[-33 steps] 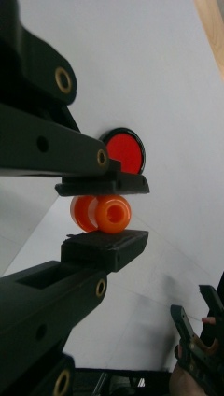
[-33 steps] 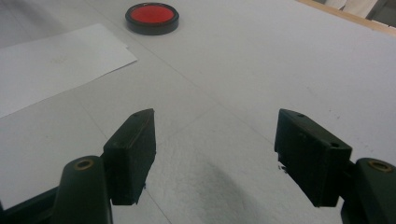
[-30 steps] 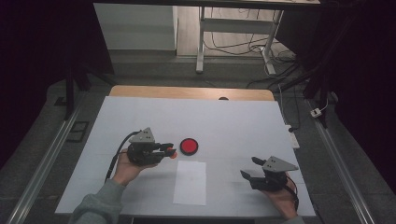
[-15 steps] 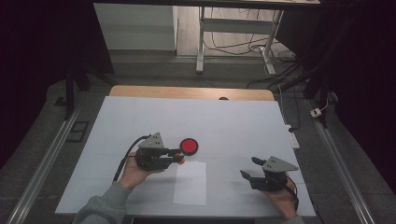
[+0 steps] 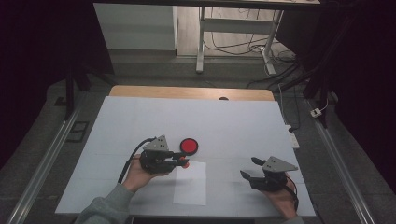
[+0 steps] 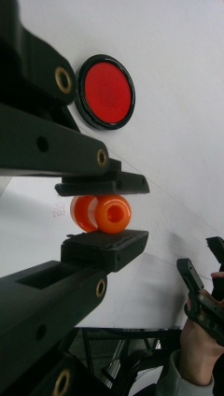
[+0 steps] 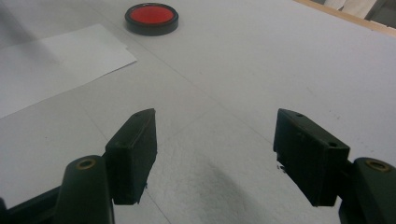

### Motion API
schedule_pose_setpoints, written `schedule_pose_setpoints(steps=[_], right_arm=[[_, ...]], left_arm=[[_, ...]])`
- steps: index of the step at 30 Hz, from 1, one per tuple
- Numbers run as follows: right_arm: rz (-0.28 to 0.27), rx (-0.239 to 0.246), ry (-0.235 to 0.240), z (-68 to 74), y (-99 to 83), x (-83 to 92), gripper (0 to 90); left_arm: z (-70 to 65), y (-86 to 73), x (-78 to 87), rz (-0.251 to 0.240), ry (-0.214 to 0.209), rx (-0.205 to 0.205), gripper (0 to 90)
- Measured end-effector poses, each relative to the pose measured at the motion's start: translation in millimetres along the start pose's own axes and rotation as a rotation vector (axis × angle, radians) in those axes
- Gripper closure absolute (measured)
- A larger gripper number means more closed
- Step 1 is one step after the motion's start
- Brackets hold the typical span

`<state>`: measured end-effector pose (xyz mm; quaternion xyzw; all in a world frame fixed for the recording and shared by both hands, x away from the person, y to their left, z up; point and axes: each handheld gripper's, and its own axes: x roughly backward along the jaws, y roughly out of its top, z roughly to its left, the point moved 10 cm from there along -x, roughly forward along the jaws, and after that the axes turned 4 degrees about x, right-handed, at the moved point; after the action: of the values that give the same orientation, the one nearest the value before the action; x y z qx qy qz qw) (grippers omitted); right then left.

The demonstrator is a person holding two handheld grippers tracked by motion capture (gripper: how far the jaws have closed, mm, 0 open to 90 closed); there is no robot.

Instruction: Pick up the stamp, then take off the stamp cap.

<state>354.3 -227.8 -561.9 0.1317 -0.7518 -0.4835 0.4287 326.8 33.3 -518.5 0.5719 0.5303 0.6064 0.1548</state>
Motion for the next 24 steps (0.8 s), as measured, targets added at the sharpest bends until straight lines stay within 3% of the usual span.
schedule_pose_setpoints(steps=[24], right_arm=[[-0.026,-0.007,0.014,3.5,5.7,0.3,29.3]], left_arm=[[3.3,-0.1,-2.1,-0.002,0.0,0.01,72.2]])
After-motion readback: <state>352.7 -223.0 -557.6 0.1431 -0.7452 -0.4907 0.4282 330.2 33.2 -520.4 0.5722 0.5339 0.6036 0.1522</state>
